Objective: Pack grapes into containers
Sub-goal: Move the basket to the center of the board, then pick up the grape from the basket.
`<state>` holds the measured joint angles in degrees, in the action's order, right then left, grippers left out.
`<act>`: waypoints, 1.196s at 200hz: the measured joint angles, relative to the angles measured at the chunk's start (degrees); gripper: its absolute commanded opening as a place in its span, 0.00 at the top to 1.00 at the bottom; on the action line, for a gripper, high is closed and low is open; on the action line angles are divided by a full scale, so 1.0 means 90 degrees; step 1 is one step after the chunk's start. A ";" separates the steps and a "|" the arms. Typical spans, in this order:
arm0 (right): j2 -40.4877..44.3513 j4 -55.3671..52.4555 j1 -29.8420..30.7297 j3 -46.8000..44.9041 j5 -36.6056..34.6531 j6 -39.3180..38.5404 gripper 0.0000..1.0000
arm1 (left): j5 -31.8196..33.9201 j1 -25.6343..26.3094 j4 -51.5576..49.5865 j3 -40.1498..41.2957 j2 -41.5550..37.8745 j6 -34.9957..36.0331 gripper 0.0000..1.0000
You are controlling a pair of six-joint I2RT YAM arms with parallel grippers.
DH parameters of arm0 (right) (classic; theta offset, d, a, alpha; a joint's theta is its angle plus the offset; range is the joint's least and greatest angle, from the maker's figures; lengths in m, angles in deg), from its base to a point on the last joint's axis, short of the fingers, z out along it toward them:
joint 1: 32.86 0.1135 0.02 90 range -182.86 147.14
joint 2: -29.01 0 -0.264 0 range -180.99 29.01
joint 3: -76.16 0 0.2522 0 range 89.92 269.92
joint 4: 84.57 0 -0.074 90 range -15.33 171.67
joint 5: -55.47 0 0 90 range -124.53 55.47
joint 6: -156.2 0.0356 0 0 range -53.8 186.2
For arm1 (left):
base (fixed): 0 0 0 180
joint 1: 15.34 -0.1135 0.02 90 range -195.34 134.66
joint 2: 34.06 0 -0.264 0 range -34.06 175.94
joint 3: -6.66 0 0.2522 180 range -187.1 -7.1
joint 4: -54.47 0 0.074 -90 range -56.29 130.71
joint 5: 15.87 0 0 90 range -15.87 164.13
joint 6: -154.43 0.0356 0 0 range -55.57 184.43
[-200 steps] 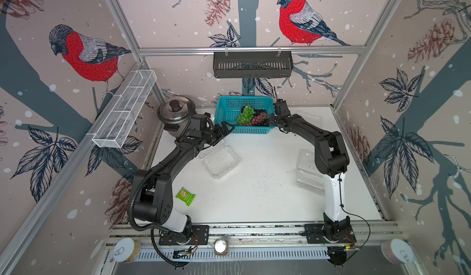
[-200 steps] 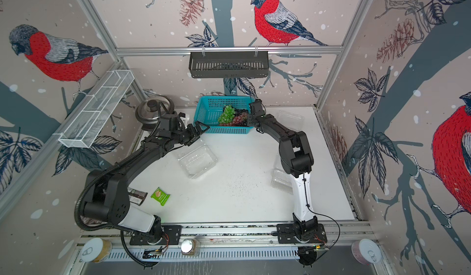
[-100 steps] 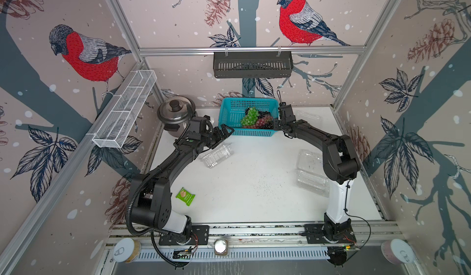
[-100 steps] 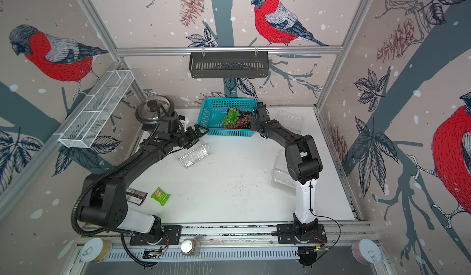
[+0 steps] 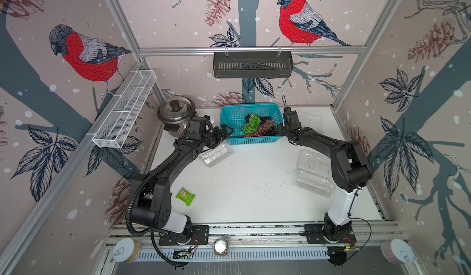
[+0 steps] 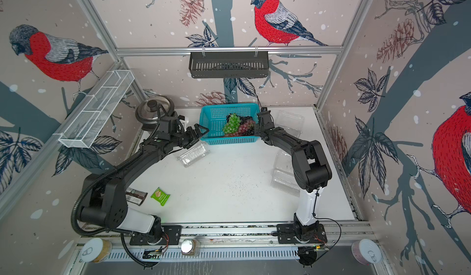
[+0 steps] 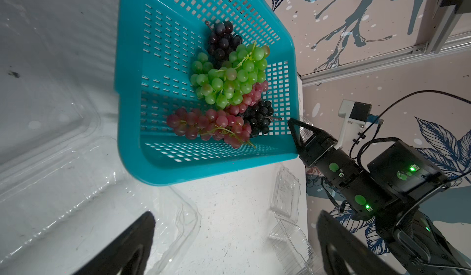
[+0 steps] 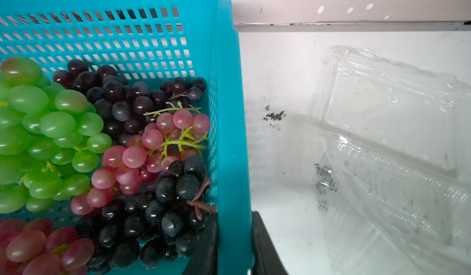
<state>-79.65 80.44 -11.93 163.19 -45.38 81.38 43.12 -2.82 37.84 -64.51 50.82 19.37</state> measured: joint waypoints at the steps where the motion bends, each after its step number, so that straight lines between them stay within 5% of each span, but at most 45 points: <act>1: 0.0000 0.0000 0.0000 0.0000 0.0000 0.0000 0.83 | 0.0000 0.0000 0.0000 0.0000 0.0000 0.0000 0.02; 33: 0.0049 -0.0112 -0.0046 0.0000 -0.0053 0.0015 0.79 | 0.0000 0.0000 0.0005 0.0000 -0.0005 0.0000 0.02; 65: 0.0192 -0.0491 -0.0073 0.0024 -0.0381 0.0136 0.48 | 0.0000 0.0000 0.0010 0.0000 0.0005 0.0000 0.02; 104: 0.0549 -0.0775 0.0070 0.0381 -0.0636 0.0294 0.30 | -0.0002 0.0000 0.0000 -0.0022 0.0029 0.0002 0.02; 145: 0.0338 -0.0573 0.0712 0.1107 -0.0636 -0.0024 0.30 | -0.0005 0.0000 0.0002 -0.0121 0.0024 0.0046 0.02; 239: -0.3179 -0.1382 0.1416 0.5744 -0.0624 -0.1117 0.40 | -0.0393 -0.0002 0.0408 -0.0338 0.0335 -0.0304 0.02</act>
<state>-108.26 68.00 0.81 214.89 -51.00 71.33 39.58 -2.85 41.51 -67.55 53.84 16.64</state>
